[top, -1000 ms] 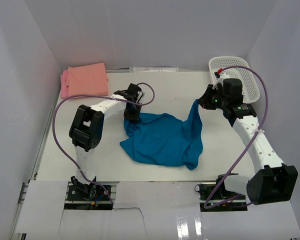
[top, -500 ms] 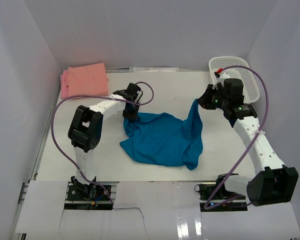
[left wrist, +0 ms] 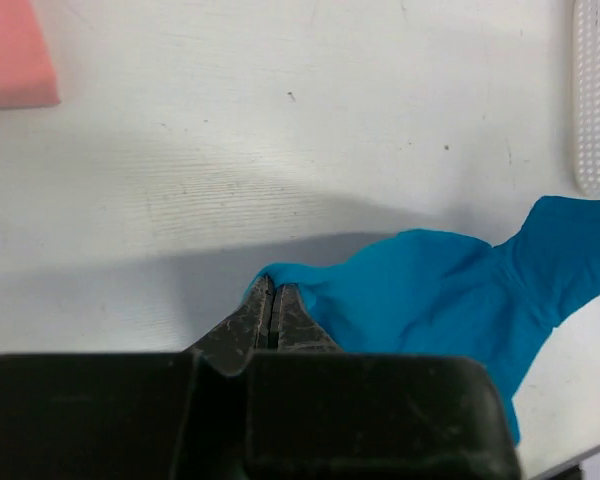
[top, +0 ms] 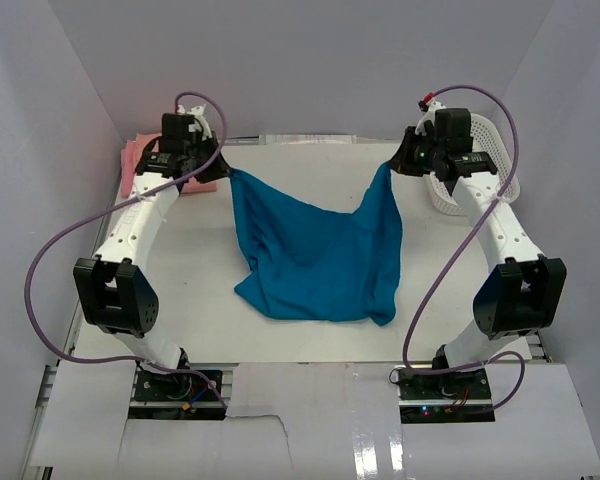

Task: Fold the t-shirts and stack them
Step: Flatten out the tshirt

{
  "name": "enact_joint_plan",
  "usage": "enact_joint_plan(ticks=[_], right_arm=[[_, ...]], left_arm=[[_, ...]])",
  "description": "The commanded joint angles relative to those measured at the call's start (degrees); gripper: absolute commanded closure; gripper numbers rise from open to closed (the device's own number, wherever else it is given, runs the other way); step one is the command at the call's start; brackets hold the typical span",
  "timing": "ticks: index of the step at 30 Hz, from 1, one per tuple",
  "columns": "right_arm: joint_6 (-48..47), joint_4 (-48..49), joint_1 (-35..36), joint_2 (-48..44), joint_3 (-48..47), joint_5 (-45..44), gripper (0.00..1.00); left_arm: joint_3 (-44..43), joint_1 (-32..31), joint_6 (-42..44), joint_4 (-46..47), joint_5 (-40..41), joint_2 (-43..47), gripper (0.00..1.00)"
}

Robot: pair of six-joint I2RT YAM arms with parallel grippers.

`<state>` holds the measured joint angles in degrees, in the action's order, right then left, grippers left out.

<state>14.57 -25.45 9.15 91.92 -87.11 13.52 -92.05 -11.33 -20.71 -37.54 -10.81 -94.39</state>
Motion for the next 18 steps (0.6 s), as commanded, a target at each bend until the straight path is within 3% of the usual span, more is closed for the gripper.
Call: enact_joint_plan(ticks=[1,4,12,18], right_arm=[[-0.4,-1.1,-0.7,-1.0,-7.2,-2.2,0.92],[-1.4,-0.7,-1.0,-3.2,-9.0,-2.5,0.92],[-3.1,-3.2,-0.9,-17.5,-7.1,-1.1,0.92],[-3.6,-4.6,-0.8,-29.9,-1.6,8.4,0.92]], left_arm=[[-0.1,6.7,-4.9,-1.1,-11.8,0.9,1.00],[0.5,9.9,-6.0,0.1,-12.4,4.1,1.00],[3.4,10.3,-6.2,1.9,-7.3,19.0,1.00],[5.0,10.3,-5.1,3.3,-10.0,30.7,1.00]])
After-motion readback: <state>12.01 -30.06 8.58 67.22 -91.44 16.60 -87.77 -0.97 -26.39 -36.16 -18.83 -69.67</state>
